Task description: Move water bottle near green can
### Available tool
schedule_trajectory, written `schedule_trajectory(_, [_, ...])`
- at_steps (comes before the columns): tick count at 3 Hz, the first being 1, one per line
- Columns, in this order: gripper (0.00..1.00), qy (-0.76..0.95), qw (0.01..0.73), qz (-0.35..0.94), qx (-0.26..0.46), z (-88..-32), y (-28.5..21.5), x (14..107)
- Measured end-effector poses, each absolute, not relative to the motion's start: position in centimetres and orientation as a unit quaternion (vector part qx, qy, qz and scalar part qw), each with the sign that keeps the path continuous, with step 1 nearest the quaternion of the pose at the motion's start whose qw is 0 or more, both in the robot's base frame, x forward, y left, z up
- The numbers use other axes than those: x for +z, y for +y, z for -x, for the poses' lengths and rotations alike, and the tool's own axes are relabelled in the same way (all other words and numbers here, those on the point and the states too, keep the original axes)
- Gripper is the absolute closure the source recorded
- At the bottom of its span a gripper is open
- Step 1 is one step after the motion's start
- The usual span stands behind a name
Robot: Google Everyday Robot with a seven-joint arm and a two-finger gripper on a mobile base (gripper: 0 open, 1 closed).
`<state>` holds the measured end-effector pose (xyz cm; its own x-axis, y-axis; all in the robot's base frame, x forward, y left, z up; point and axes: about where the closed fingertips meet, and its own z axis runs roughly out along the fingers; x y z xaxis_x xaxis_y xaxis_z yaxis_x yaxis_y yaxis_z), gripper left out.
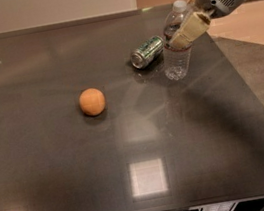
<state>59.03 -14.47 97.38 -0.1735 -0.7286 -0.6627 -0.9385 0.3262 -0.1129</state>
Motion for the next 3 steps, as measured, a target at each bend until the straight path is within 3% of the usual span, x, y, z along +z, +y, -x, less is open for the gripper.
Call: schedule_trajectory(3, [1.00, 0.775, 0.309, 0.525, 0.167, -65.9, -13.8, 95.9])
